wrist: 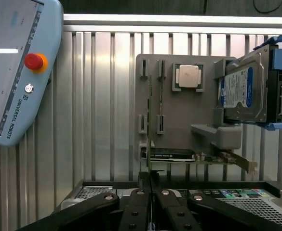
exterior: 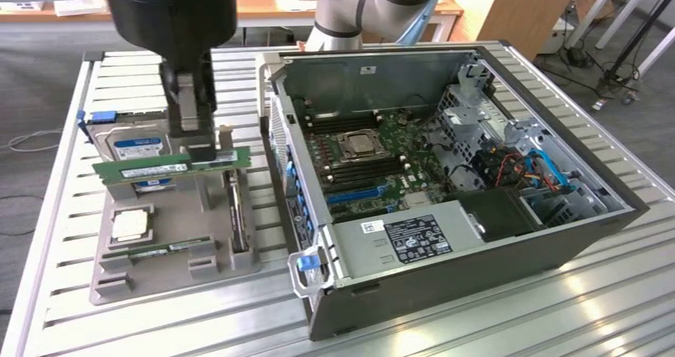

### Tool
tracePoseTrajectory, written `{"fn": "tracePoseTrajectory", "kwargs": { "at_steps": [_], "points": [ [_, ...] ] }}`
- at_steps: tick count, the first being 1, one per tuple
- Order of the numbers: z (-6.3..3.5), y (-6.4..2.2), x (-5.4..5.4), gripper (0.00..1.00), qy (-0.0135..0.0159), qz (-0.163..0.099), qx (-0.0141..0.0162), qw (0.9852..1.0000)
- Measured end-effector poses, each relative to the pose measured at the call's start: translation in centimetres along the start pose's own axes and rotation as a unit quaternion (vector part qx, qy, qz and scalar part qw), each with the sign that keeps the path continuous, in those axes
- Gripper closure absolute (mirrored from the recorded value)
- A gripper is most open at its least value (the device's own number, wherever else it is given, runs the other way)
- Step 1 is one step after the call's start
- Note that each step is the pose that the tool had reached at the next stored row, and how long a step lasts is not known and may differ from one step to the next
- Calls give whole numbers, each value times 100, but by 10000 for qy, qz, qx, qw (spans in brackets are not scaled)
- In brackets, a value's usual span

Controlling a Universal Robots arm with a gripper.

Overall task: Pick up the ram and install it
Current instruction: 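Pick up the ram and move it above insertion slot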

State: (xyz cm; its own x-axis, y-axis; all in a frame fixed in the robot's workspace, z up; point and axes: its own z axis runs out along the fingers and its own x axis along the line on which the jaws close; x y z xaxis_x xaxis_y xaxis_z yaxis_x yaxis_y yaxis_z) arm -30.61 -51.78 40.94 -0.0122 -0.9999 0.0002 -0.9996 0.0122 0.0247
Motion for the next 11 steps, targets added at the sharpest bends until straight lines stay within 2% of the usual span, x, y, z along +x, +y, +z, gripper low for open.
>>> {"fn": "tracePoseTrajectory", "kwargs": {
  "at_steps": [11],
  "points": [
    [-12, -465, -6, 89, -9, -95, 0, 10000]
  ]
}}
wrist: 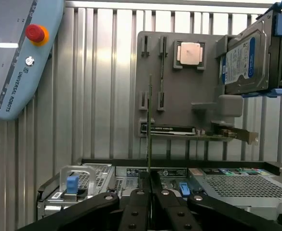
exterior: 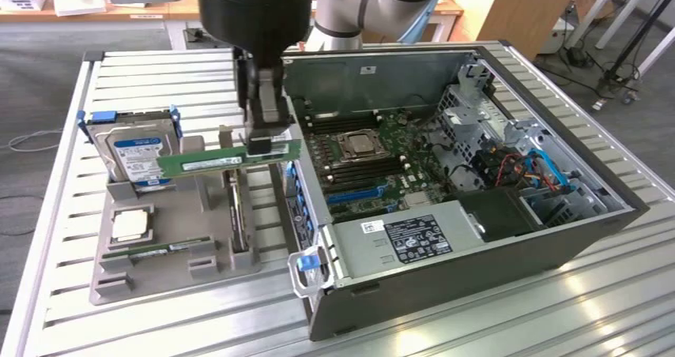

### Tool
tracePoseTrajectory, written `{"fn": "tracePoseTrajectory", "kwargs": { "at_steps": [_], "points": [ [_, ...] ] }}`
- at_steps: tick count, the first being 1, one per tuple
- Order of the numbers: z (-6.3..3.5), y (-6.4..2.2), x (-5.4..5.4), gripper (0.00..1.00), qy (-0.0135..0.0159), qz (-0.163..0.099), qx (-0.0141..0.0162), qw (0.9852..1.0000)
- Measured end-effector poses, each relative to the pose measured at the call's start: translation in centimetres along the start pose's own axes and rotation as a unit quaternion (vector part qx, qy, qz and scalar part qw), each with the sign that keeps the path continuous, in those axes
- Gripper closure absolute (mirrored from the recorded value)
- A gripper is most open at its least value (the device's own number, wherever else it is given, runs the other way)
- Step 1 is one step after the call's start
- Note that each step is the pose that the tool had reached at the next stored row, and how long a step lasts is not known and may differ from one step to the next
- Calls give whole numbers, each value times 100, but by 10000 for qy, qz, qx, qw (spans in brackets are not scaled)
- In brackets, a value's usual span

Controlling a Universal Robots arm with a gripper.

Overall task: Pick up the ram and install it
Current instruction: 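Pick up the ram and move it above insertion slot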

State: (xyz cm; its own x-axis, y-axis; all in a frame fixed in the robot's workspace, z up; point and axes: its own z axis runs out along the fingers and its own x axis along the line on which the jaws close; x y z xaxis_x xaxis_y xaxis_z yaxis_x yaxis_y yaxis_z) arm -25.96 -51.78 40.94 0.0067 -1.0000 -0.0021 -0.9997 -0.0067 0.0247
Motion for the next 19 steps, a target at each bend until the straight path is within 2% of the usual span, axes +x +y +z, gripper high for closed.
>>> {"fn": "tracePoseTrajectory", "kwargs": {
  "at_steps": [19],
  "points": [
    [-19, -795, 6, 89, -16, -158, 0, 9999]
  ]
}}
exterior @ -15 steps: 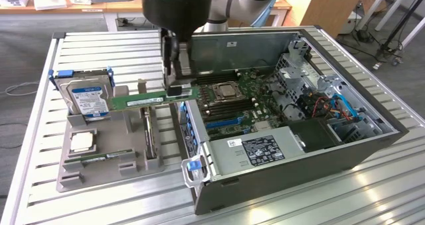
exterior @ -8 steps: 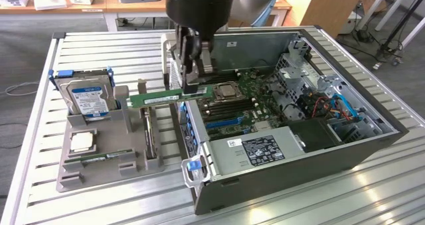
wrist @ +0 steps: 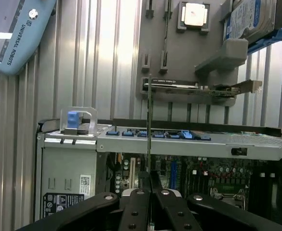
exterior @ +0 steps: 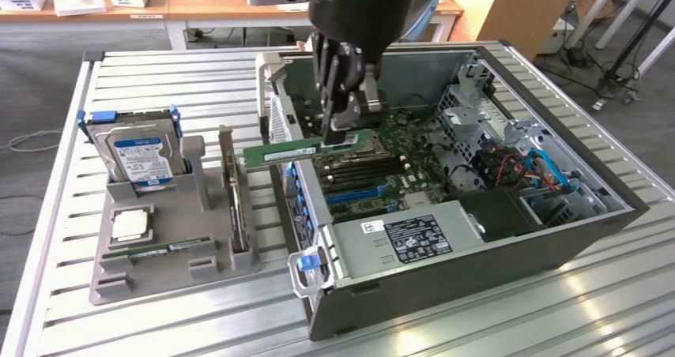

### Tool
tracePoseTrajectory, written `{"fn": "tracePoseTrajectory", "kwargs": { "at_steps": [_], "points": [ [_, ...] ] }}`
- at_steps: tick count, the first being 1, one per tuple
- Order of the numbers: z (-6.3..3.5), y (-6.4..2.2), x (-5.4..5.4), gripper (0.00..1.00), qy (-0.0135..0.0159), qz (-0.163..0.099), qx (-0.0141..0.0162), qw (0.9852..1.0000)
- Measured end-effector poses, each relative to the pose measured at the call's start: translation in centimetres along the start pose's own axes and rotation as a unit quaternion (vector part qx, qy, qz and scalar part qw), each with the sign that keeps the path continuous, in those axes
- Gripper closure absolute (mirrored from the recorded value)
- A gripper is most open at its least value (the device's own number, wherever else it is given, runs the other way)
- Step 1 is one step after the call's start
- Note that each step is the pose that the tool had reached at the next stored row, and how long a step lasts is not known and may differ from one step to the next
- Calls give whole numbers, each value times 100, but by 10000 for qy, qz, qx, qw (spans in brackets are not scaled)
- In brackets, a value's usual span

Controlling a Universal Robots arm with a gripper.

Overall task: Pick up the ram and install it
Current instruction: 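Pick up the ram and move it above insertion slot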

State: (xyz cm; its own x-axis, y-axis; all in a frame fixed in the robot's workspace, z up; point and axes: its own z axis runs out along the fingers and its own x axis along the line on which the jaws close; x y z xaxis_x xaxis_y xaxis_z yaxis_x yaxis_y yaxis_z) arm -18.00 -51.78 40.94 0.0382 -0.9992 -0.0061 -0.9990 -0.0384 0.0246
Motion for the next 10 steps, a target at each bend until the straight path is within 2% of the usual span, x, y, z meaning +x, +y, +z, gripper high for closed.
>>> {"fn": "tracePoseTrajectory", "kwargs": {
  "at_steps": [10],
  "points": [
    [-10, -424, 16, 89, -10, -79, 0, 10000]
  ]
}}
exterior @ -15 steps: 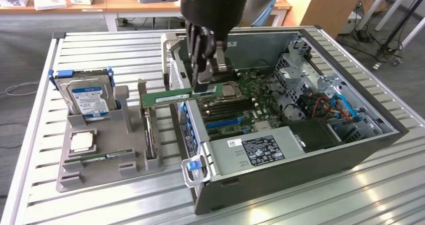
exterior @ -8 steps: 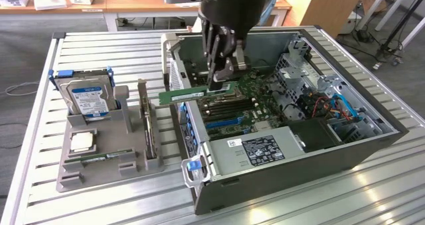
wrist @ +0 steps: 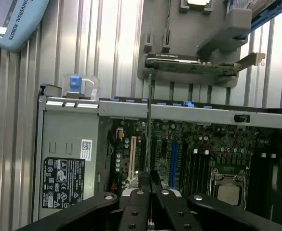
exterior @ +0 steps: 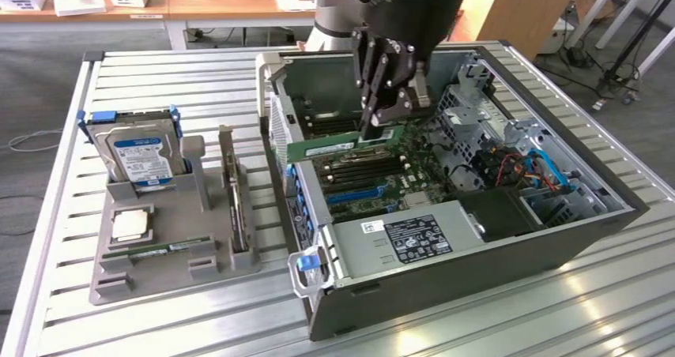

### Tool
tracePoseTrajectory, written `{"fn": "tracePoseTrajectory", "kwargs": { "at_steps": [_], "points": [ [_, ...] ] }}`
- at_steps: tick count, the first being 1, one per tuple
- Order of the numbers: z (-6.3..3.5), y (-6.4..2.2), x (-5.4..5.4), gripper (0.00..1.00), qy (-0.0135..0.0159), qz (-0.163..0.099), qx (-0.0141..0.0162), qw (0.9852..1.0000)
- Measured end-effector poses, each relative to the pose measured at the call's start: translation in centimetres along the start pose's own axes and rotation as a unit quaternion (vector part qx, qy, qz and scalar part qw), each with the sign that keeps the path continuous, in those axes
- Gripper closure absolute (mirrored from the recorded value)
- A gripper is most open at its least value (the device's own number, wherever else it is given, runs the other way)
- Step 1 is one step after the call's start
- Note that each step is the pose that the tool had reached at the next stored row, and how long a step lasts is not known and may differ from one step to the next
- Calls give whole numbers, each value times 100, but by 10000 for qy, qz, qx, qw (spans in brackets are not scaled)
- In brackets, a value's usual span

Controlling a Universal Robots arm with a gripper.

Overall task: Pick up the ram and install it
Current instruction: 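Pick up the ram and move it above insertion slot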

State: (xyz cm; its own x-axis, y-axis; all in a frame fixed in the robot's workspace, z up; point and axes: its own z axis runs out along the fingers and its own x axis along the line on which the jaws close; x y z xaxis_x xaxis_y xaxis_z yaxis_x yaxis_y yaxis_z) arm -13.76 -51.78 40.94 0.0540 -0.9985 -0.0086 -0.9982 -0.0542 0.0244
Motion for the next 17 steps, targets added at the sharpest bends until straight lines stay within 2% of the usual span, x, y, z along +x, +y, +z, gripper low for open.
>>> {"fn": "tracePoseTrajectory", "kwargs": {
  "at_steps": [17],
  "points": [
    [-18, -720, 39, 89, -14, -122, 0, 9999]
  ]
}}
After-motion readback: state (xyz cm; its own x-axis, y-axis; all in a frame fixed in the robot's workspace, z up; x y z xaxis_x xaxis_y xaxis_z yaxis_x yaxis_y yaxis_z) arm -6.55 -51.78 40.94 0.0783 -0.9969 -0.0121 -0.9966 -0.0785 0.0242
